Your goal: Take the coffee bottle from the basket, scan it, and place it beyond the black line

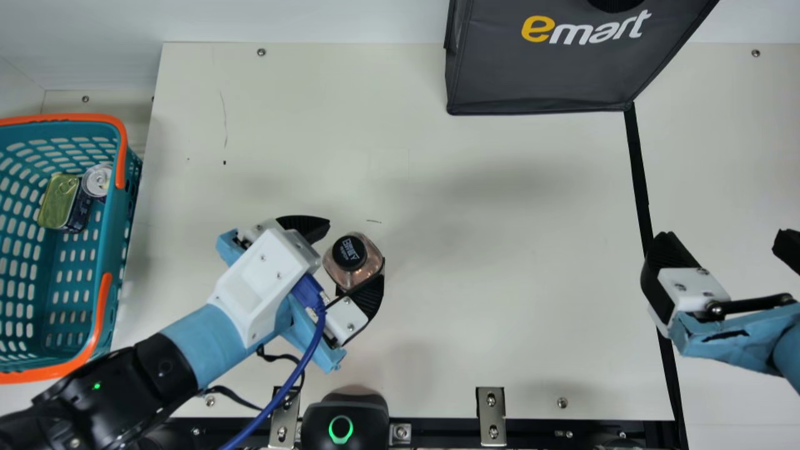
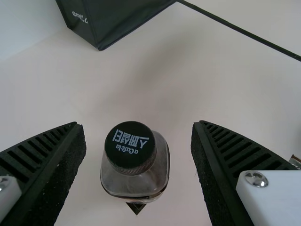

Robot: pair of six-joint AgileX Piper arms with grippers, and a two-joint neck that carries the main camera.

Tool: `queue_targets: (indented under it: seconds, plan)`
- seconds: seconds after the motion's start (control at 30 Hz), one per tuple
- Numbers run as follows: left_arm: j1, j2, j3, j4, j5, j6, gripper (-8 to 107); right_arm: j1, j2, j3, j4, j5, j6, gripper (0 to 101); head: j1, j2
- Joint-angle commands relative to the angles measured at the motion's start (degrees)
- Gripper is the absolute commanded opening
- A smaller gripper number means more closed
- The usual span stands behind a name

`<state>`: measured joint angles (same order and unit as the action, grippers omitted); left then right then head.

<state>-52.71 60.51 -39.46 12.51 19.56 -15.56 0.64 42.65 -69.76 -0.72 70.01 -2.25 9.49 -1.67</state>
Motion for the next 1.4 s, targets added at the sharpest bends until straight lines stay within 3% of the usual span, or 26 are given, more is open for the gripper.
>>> queue_targets:
  seconds: [0.0, 0.7, 1.37]
  plan:
    - [-0.01, 0.42, 0.16, 0.58, -0.34, -0.63, 90, 0.00, 0.00, 0.00, 0.00, 0.00, 0.00, 91, -1.57, 0.09]
    - [1.42, 3.70, 1.77, 7.63, -3.22, -7.85, 90, 0.00, 0.00, 0.00, 0.00, 0.00, 0.00, 91, -1.57, 0.09]
    - [-0.38, 4.16, 1.31, 16.58, -1.08, -19.66, 90, 0.00, 0.00, 0.00, 0.00, -0.06, 0.00, 91, -1.57, 0.09]
